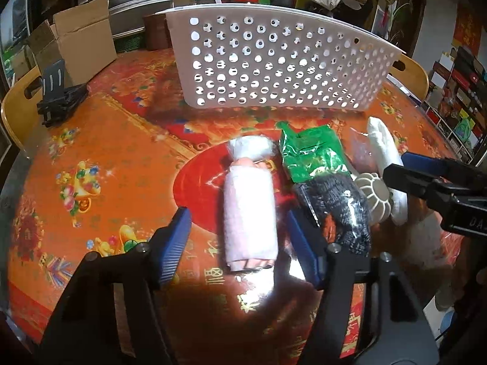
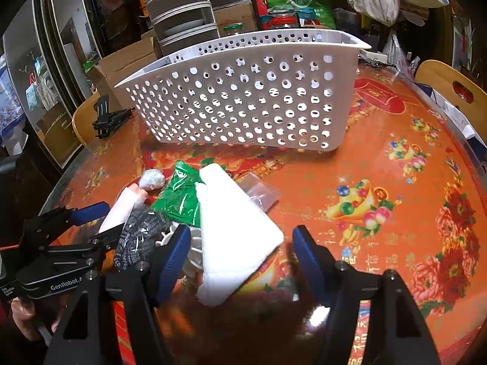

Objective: Organize soft objects
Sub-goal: 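Close the left tool on the pink towel while the right tool nears the white cloth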

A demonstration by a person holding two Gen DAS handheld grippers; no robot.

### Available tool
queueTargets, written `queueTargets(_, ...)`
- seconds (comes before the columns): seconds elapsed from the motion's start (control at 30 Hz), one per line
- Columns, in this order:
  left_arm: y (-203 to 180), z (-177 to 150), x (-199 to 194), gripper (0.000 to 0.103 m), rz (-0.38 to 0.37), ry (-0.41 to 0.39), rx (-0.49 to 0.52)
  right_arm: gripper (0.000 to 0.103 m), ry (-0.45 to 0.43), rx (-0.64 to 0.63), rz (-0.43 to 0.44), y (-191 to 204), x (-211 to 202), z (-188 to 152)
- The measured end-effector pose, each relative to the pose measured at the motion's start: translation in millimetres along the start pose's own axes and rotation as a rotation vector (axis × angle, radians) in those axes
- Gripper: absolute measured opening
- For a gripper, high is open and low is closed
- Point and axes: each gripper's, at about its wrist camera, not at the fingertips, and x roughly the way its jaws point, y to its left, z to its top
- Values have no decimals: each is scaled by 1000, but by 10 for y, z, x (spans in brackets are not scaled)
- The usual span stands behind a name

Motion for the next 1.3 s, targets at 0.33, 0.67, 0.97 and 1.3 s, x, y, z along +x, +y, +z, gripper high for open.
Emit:
queueTargets(0.33, 22, -9, -6, 45, -2, -1, 6, 57, 1, -9, 23, 6, -12, 9)
queueTargets(0.67, -26, -29, -30, 30, -10, -18, 27, 39, -13, 5, 22, -15, -71, -26)
queueTargets(0.97, 22, -61, -101, 30, -13, -38, 5, 39, -38, 18, 16, -69, -196, -29)
queueTargets(1.3, 38, -46, -423, 30, 2, -97, 2, 39, -86, 5, 4, -120, -429, 6)
